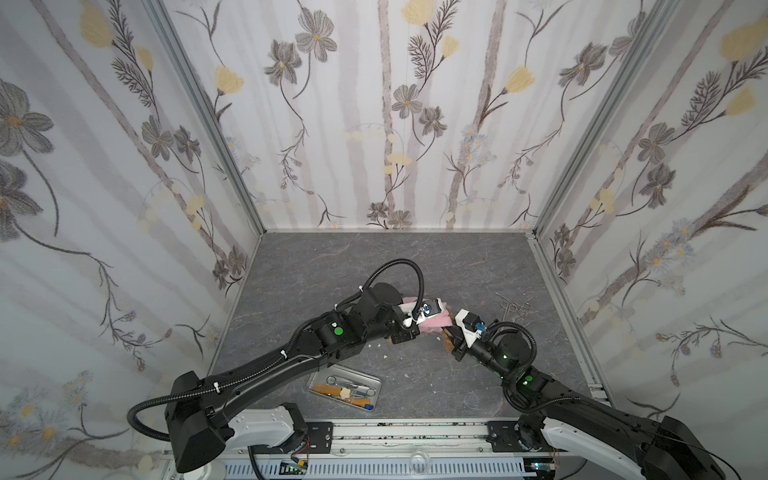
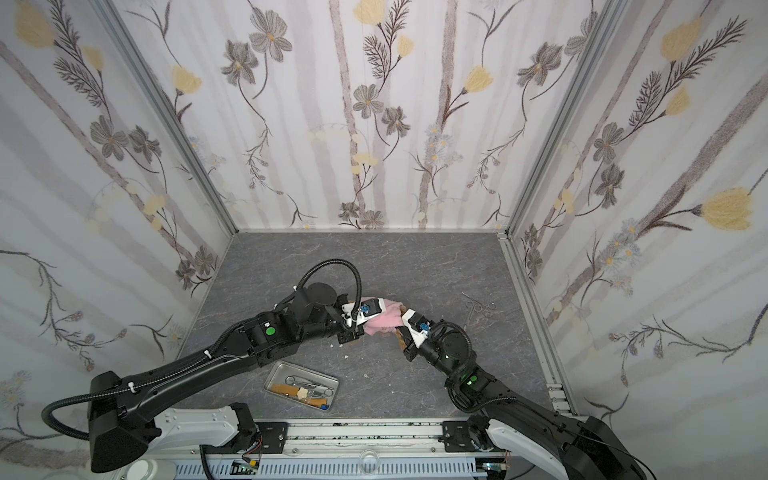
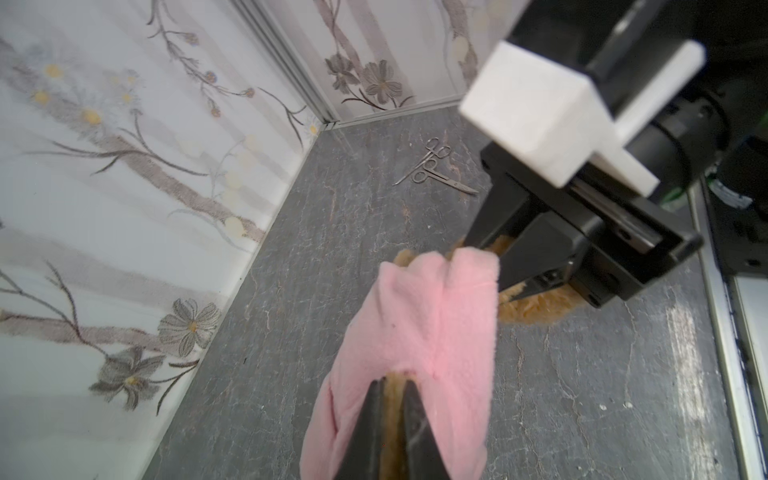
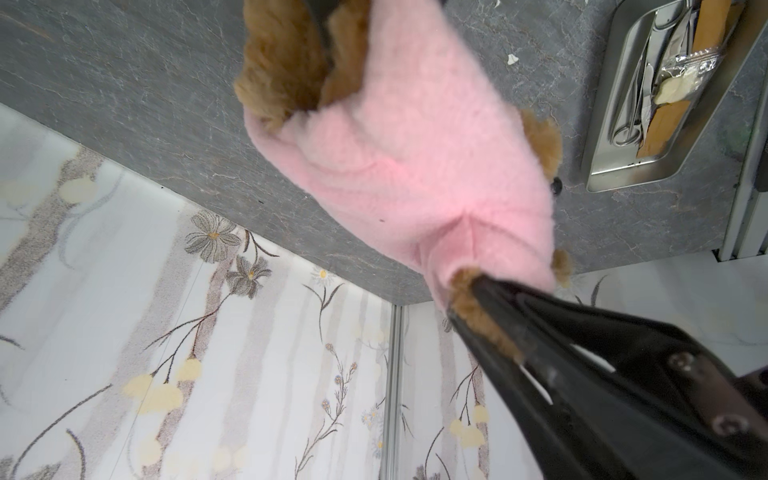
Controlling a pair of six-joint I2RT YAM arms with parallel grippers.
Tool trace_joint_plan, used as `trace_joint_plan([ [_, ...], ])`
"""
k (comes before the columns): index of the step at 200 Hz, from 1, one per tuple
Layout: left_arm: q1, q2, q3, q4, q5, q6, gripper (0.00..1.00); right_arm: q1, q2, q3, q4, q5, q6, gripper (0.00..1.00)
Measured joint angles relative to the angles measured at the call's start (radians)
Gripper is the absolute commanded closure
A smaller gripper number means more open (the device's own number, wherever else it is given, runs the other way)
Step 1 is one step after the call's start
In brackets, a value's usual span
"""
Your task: Dress the teddy bear
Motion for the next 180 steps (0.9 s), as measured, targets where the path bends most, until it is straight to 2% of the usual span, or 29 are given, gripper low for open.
trace_joint_plan([
  [21,-0.002,-0.057,-0.084,0.175,-0.044,-0.196,1.0,0.046,0.015,-0.018,0.087,0.067,0.021,1.0],
  [43,-0.009,-0.067,-0.1,0.266,-0.083,-0.365,1.0,0.106,0.044,-0.021,0.156,0.151,0.028,1.0],
  [81,-0.003,-0.104,-0.113,0.315,-0.105,-0.554,1.0,0.124,0.082,-0.03,0.262,0.224,0.032,1.0],
  [108,0.04,-0.138,-0.147,0.313,-0.074,-0.655,1.0,0.123,0.093,-0.041,0.29,0.235,0.019,1.0],
  [136,0.06,-0.147,-0.154,0.311,-0.019,-0.705,1.0,0.103,0.1,-0.025,0.267,0.218,-0.008,1.0],
  [170,0.048,-0.127,-0.119,0.285,0.026,-0.665,1.0,0.084,0.136,0.047,0.16,0.184,-0.036,1.0],
  [180,0.026,-0.103,-0.109,0.281,0.011,-0.642,1.0,0.083,0.15,0.063,0.134,0.18,-0.038,0.94],
])
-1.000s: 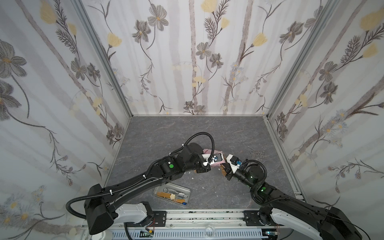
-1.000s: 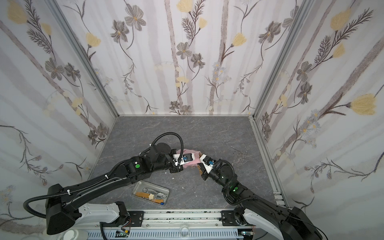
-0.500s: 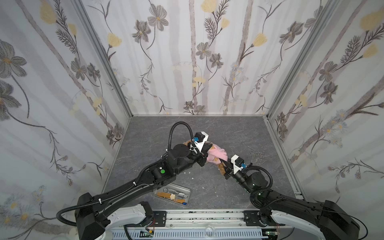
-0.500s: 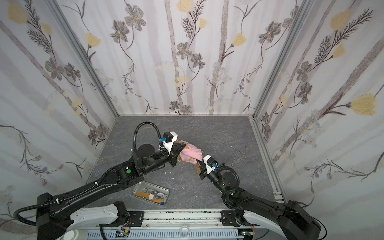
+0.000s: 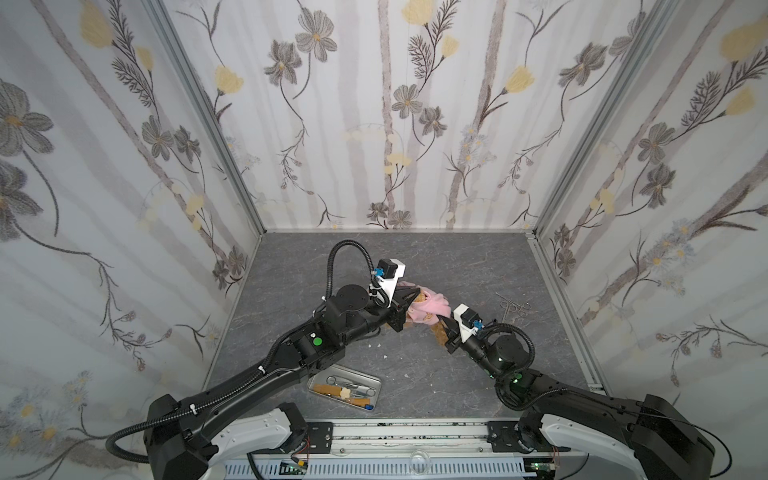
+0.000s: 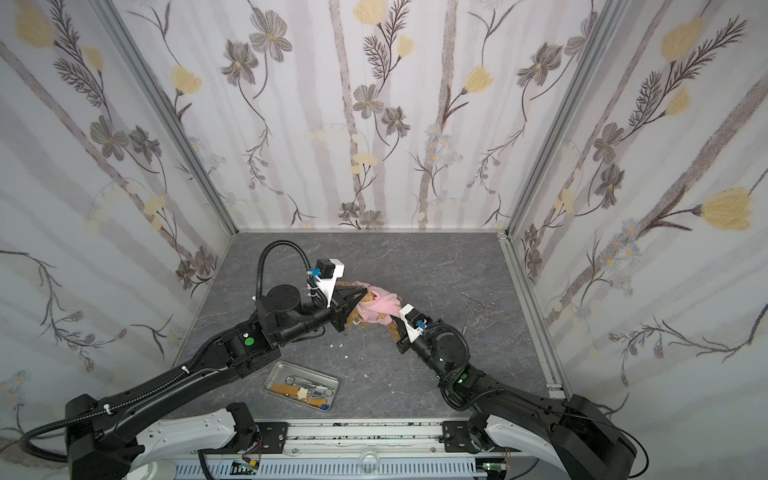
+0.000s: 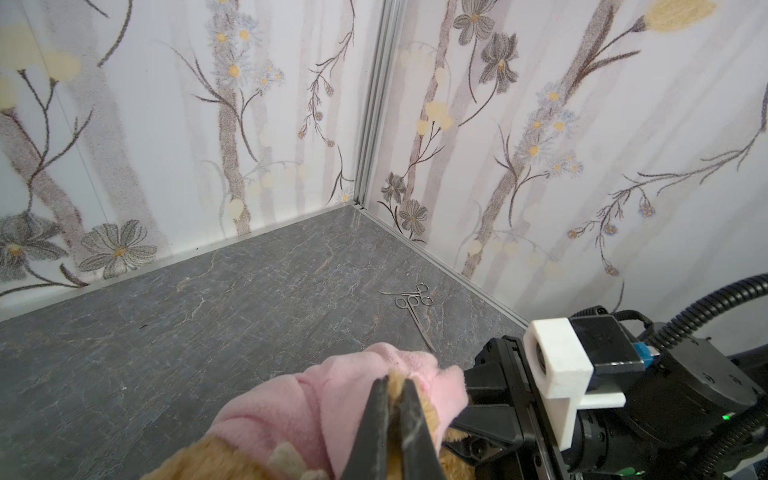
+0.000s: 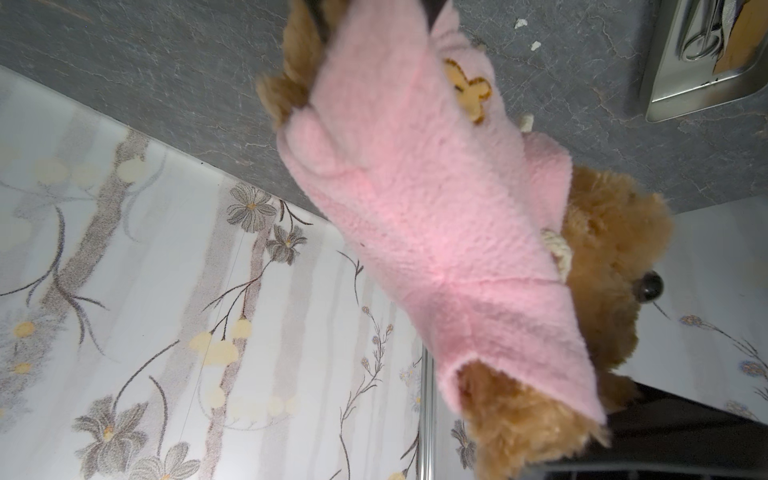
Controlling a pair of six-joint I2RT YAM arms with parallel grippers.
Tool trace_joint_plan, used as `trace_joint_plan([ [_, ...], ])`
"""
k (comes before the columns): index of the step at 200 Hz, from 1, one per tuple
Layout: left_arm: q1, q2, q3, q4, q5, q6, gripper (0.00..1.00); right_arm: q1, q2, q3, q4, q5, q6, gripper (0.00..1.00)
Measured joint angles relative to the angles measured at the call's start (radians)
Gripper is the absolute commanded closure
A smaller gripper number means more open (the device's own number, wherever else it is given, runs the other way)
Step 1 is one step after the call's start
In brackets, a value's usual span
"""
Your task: Dress the teddy bear
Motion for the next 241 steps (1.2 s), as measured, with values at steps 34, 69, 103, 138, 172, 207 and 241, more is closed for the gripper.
trace_joint_plan([
  [34,-0.037,0.095,0.009,-0.029,-0.021,0.05,1.0,-0.001,0.061,0.048,-0.104,-0.031,0.008,0.67],
  [69,-0.018,0.121,-0.016,-0.033,-0.108,0.016,1.0,-0.048,0.103,0.072,-0.211,-0.044,0.035,0.45],
  [103,-0.011,0.162,-0.048,-0.039,-0.154,-0.072,1.0,-0.054,0.093,0.079,-0.298,-0.029,0.068,0.15],
  [138,0.0,0.192,-0.053,-0.01,-0.161,-0.192,1.0,-0.051,0.029,0.091,-0.329,-0.034,0.095,0.14],
  [172,0.0,0.206,-0.059,0.024,-0.159,-0.27,1.0,-0.034,-0.032,0.106,-0.331,-0.001,0.093,0.15],
  [207,0.0,0.206,-0.063,0.038,-0.153,-0.3,1.0,-0.023,-0.054,0.104,-0.298,0.0,0.066,0.21],
  [241,0.0,0.206,-0.063,0.045,-0.134,-0.306,1.0,-0.018,0.027,0.102,-0.198,-0.084,0.057,0.27],
])
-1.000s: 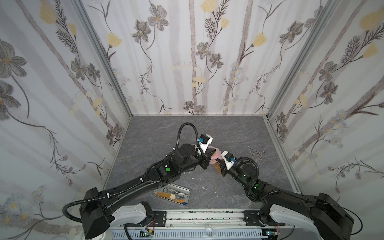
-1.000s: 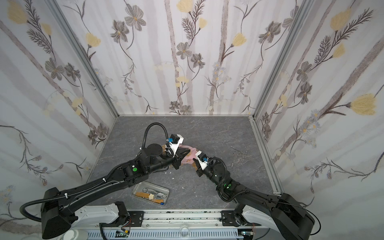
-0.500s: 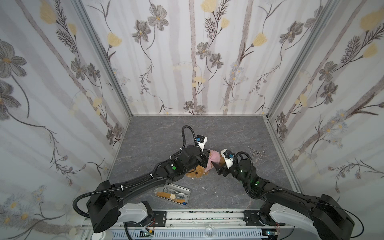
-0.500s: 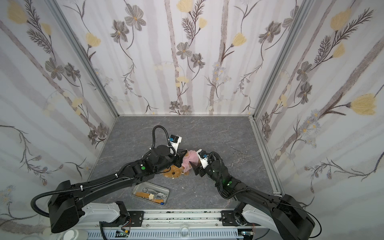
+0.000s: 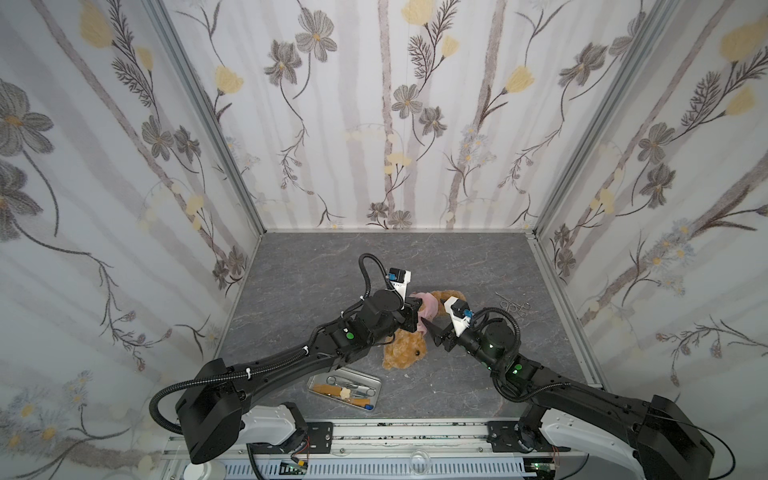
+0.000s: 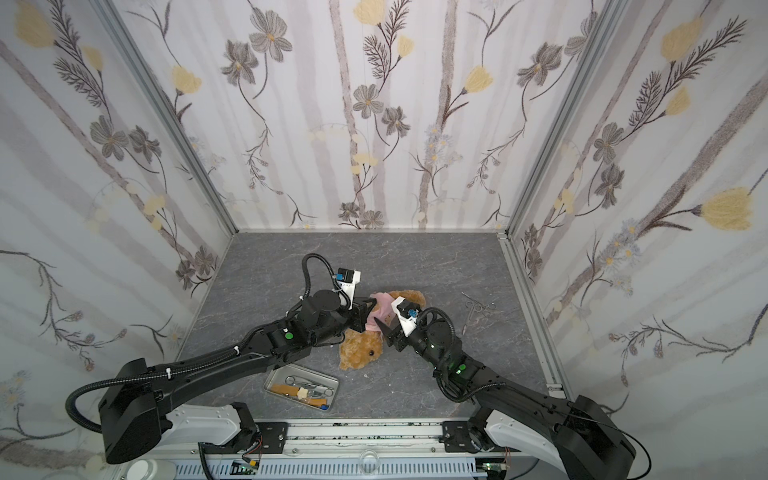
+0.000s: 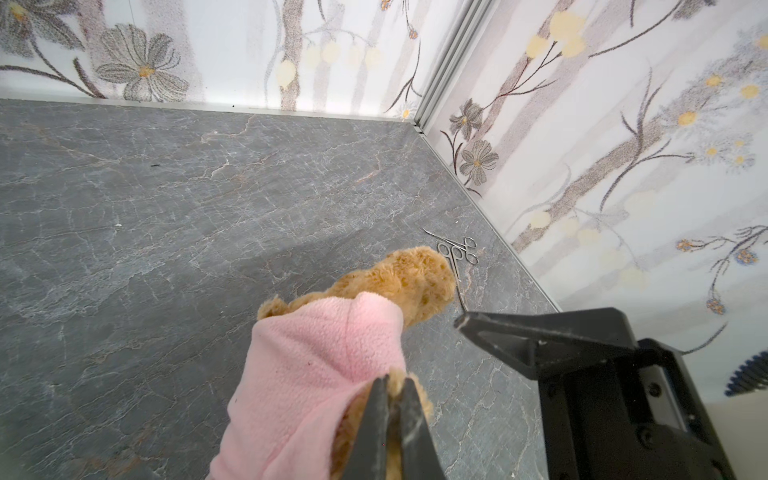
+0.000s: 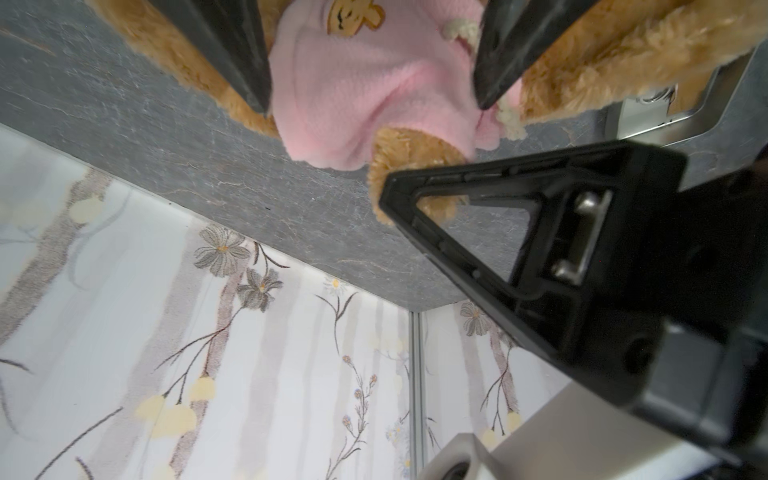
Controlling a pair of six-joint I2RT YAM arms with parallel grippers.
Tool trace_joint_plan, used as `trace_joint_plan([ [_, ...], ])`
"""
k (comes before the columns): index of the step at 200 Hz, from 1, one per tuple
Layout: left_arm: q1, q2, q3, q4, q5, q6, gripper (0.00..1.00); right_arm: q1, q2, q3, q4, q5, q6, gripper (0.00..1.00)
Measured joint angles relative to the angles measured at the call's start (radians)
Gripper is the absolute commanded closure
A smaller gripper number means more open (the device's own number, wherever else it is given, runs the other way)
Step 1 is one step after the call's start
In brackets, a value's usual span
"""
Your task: Dress the teddy bear
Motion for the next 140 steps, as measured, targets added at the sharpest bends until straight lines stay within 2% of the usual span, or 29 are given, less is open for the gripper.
trace_joint_plan([
  [55,0.0,-0.001,0.002,0.001,0.04,-0.012,1.0,0.0,0.167,0.03,0.142,-0.083,-0.005,0.33],
  [105,0.043,-0.055,-0.003,-0.002,0.096,-0.053,1.0,0.0,0.309,0.018,0.322,-0.1,0.034,0.57],
  [140,0.076,-0.079,-0.017,-0.015,0.151,-0.09,1.0,0.008,0.441,-0.025,0.53,-0.1,0.076,0.57],
])
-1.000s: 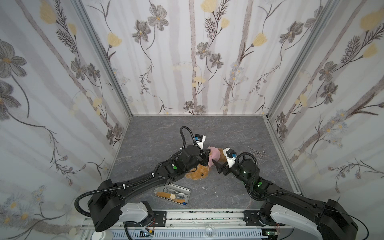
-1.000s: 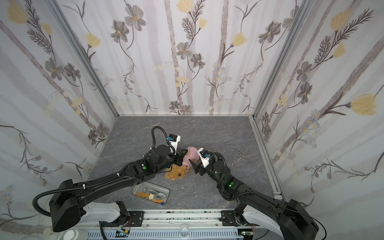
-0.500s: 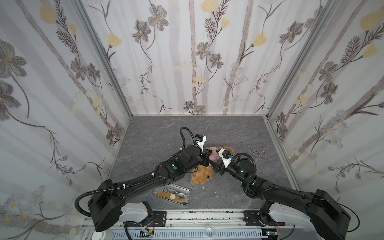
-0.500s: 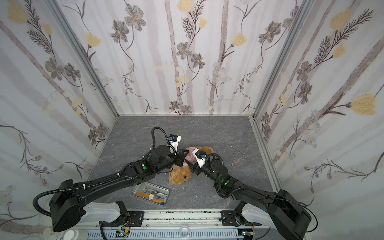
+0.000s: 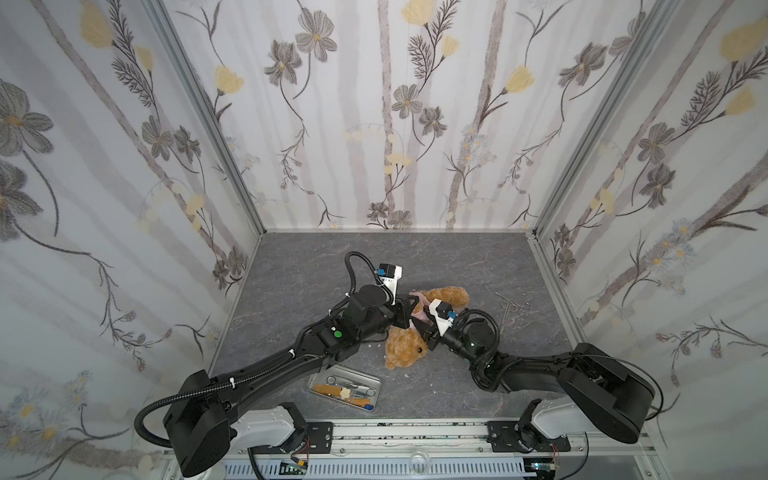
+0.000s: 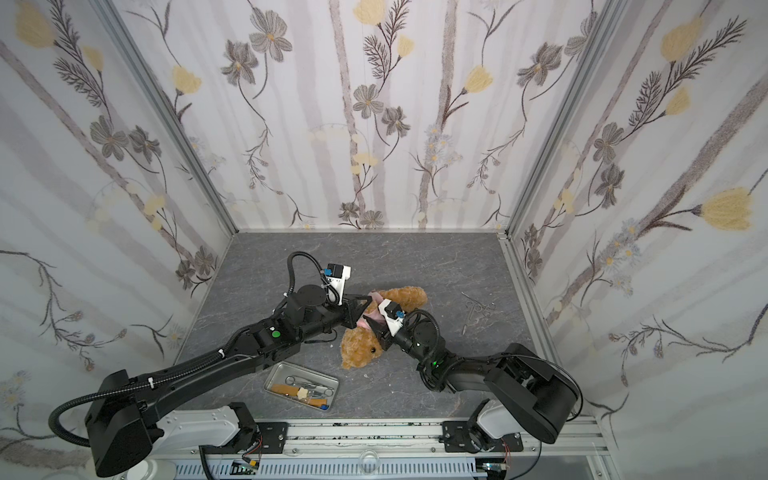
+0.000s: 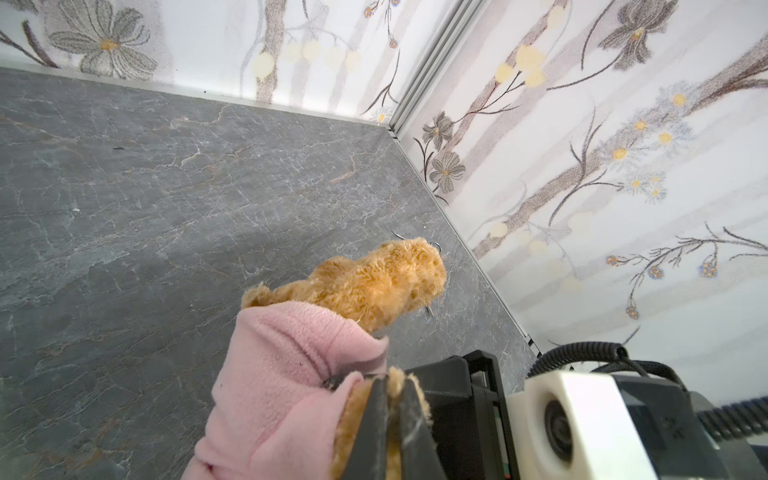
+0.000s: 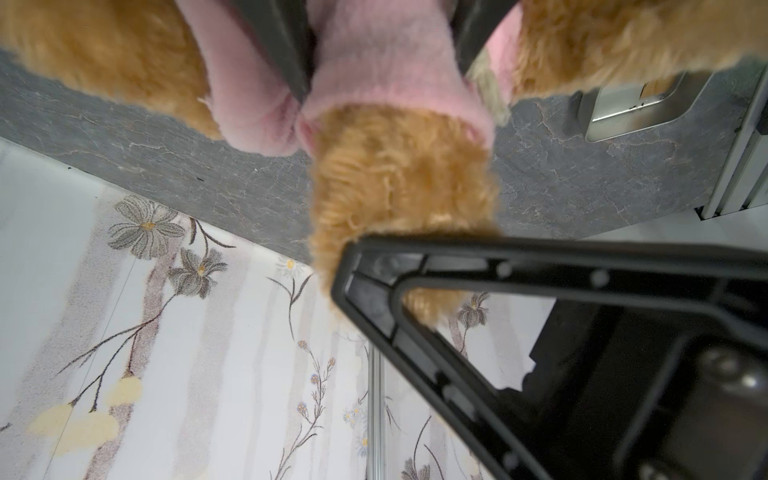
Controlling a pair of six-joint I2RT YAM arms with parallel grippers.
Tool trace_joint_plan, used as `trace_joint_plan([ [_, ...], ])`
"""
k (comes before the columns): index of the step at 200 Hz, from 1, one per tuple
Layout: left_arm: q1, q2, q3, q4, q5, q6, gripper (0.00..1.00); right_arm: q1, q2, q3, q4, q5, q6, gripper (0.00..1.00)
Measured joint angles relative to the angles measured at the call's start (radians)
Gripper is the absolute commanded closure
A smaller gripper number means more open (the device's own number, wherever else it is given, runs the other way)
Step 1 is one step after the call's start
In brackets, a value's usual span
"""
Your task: Dress the teddy bear
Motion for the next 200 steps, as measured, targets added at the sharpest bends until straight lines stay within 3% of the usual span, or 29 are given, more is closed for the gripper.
trace_joint_plan([
  [18,0.003,0.0,-0.012,-0.002,0.013,-0.012,1.0,0.023,0.025,-0.008,0.03,0.011,0.008,0.52],
  [51,0.018,0.0,-0.027,0.02,0.021,-0.01,1.0,0.024,-0.049,-0.012,-0.047,0.038,0.015,0.32],
  [96,0.056,0.001,-0.045,0.087,0.067,0.042,1.0,-0.018,-0.262,-0.011,-0.211,-0.007,0.006,0.25],
  [143,0.071,0.0,-0.047,0.095,0.12,0.071,1.0,-0.063,-0.325,0.014,-0.332,-0.09,-0.014,0.41],
  [200,0.071,0.008,-0.039,0.095,0.168,0.071,1.0,-0.071,-0.127,0.105,-0.303,-0.208,-0.024,0.59],
])
